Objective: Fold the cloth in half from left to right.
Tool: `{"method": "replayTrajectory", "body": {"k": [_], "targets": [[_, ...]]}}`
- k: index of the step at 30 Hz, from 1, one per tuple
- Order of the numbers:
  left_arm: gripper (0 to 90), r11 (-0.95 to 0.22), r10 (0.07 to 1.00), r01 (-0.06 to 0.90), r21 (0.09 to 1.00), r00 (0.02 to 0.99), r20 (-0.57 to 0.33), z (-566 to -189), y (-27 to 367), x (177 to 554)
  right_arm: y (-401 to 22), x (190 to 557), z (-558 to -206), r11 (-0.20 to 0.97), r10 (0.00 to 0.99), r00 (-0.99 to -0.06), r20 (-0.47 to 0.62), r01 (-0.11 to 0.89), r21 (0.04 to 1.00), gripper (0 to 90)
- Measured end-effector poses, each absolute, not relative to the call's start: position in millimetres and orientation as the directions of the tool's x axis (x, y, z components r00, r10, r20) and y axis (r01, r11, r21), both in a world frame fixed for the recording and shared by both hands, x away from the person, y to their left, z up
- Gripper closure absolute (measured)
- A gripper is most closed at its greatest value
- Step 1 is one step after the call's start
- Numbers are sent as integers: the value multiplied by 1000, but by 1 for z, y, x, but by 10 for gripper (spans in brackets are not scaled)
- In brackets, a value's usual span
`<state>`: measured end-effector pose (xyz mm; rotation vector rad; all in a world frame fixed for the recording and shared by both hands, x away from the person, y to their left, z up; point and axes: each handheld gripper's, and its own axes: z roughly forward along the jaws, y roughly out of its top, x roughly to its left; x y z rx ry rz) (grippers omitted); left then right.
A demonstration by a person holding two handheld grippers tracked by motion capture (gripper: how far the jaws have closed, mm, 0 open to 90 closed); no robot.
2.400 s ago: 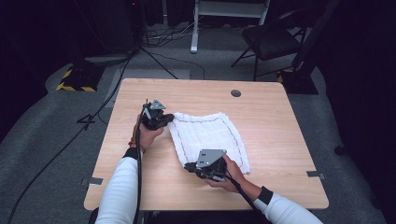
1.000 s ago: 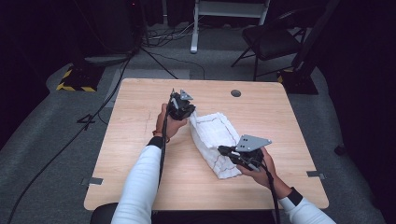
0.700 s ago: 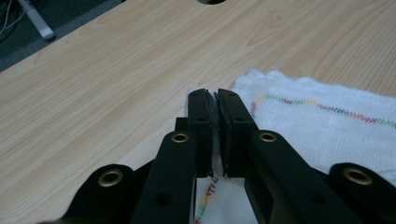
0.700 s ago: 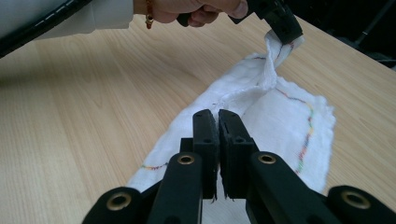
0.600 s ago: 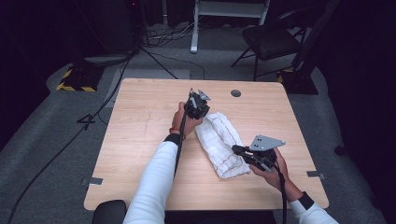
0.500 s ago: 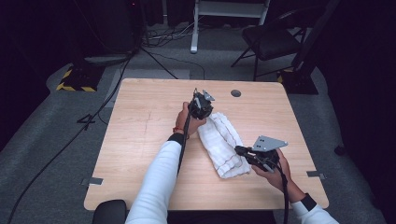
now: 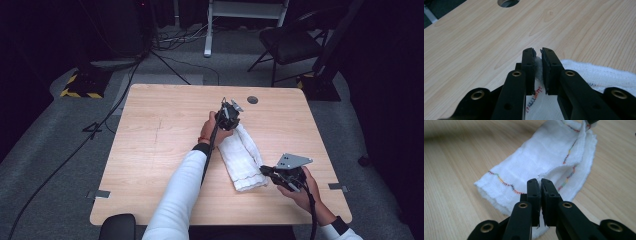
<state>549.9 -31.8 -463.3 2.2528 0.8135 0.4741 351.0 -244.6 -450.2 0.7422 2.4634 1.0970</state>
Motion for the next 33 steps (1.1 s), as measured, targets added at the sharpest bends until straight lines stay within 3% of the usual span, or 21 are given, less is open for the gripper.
{"method": "replayTrajectory", "body": {"k": [5, 11, 14, 24, 30, 33], "targets": [[727, -553, 684, 425, 717, 723, 98, -465, -36, 548, -244, 348, -459, 587, 585, -806, -88, 346, 732, 817], [363, -489, 726, 445, 750, 685, 67, -452, -28, 545, -252, 348, -463, 585, 627, -773, -99, 382, 716, 609], [271, -485, 717, 428, 763, 694, 67, -444, -21, 538, -259, 349, -462, 568, 649, -756, -91, 401, 719, 559], [186, -573, 555, 347, 742, 831, 40, -436, -5, 468, -272, 359, -455, 538, 690, -714, -120, 395, 745, 443], [185, -618, 477, 313, 721, 879, 27, -451, -2, 422, -278, 380, -469, 569, 685, -719, -120, 424, 704, 412], [233, -669, 428, 283, 687, 903, 45, -463, -7, 401, -278, 388, -476, 581, 681, -722, -120, 433, 689, 393]]}}
